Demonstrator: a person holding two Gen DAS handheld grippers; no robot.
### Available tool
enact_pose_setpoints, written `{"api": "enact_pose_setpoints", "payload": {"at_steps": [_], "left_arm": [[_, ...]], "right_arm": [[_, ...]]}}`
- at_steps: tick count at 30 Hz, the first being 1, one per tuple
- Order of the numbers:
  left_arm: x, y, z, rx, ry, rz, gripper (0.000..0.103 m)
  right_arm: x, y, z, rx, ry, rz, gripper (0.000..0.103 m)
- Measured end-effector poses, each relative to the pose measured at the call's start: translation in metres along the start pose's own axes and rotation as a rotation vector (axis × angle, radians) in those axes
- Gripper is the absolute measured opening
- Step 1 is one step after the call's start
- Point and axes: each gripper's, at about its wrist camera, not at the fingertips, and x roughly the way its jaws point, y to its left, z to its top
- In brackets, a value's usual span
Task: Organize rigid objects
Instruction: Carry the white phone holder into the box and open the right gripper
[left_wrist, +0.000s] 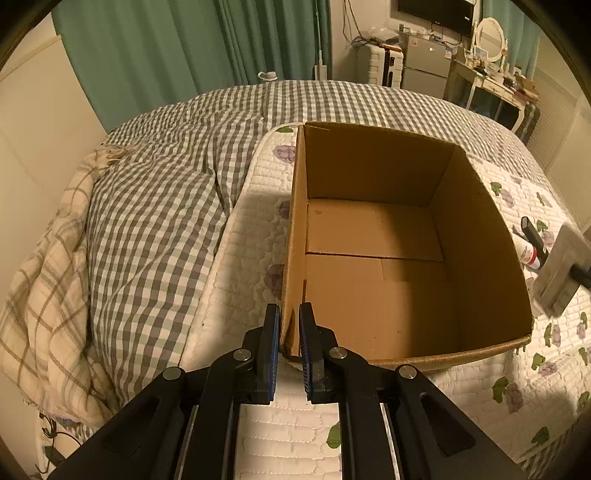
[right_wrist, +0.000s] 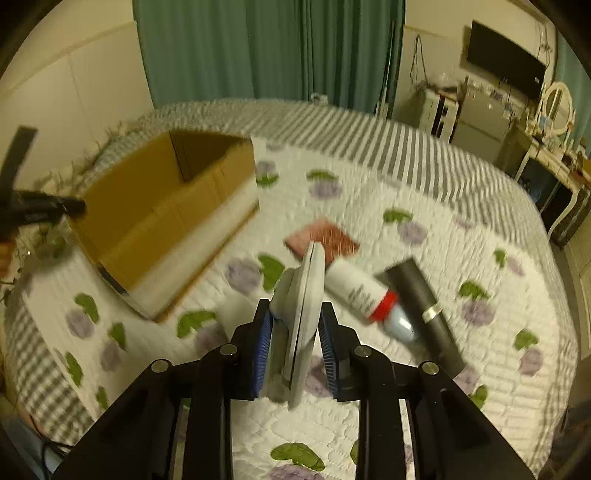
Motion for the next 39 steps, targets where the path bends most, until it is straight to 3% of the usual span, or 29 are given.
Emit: {"api": "enact_pose_setpoints", "payload": {"at_steps": [4,10,16,22,28,39], "left_arm": [[-0.001,-0.001,-0.001,0.014,-0.009,-0.005,0.01],[-0.002,-0.002,-0.002,0.027,-0.015,-0.015,0.01],[-0.002,-0.001,-0.003,0.025,-0.025,-0.025,0.01],[-0.003,-0.002,-0.005,0.032,-0.032,-0.029,0.01],[-0.002,-0.001,-0.005,0.043,-0.031,-0.037,0.01],[-0.002,-0.001,-0.004,0.046,-0.033,-0.038,0.01]], "right_arm": [[-0.027,0.02,0.027,-0.045,-0.057,-0.012,0.025],[-0.055,0.073,0.081,-0.115,-0.141,0.063,0.024],[-0.041,0.126,0.112,-0.173,-0.127,0.146,0.024],[0.004,0.153,0.112,-0.188,-0.032,0.2,0.024],[0.052,0.159,0.103,-0.184,0.06,0.196,0.024],[0.082,0.156,0.1,-0.186,0.097,0.156,0.025]]}}
